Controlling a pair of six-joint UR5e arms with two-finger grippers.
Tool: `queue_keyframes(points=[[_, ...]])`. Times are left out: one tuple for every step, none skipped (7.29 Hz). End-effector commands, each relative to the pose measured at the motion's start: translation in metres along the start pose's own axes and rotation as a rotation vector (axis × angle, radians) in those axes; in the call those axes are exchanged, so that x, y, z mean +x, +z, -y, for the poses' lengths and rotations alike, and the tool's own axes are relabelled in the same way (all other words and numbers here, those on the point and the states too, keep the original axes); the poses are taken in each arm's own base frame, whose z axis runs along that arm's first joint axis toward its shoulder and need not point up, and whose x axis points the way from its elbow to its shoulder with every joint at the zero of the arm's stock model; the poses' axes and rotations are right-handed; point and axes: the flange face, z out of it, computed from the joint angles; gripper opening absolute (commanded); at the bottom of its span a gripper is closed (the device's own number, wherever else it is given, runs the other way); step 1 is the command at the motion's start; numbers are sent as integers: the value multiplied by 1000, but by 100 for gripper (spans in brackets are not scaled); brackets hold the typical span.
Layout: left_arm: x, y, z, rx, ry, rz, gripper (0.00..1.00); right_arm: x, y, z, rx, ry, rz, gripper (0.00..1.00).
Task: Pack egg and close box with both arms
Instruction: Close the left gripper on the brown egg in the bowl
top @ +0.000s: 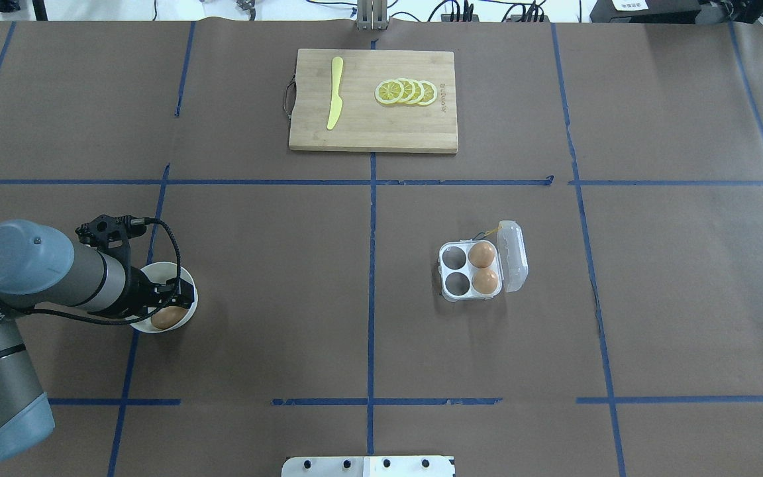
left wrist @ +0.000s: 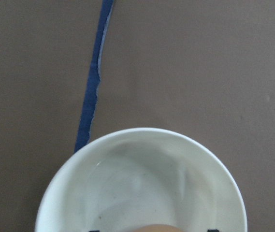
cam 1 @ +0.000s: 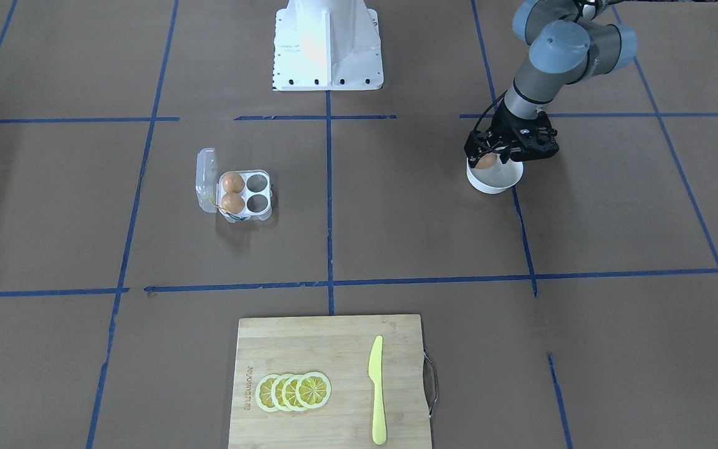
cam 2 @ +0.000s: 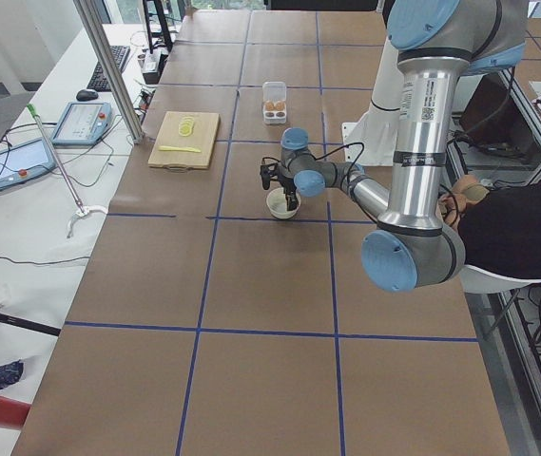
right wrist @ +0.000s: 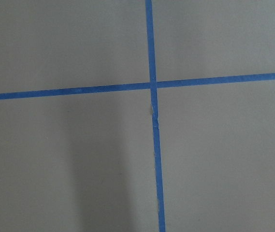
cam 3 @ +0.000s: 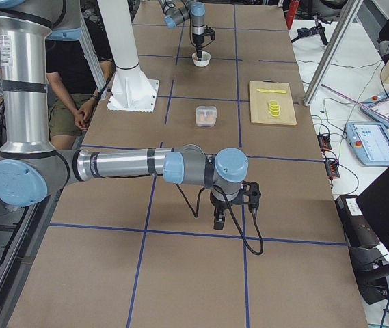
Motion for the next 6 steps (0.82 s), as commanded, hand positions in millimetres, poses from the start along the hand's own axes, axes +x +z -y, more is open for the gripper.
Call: queue_keyframes(points=[[-1,3,-5,-8,3,6,79,0,0,0,0,1,0,100],[-1,4,-6,-12,5,7,79,0,-1,1,3,-1,0,100],[-1,4,-6,-12,5,7,79,-1,-1,1,2,-2,0,100],[0,5,-10,-20,8,8,79,-1,-1,1,3,-3,0,100],[0,6,-11,-21,8,9,75,-1,-2,1,4,-2,0,100],[0,7,-11,-24,8,9,75,-1,-1,1,1,-1,0,100]])
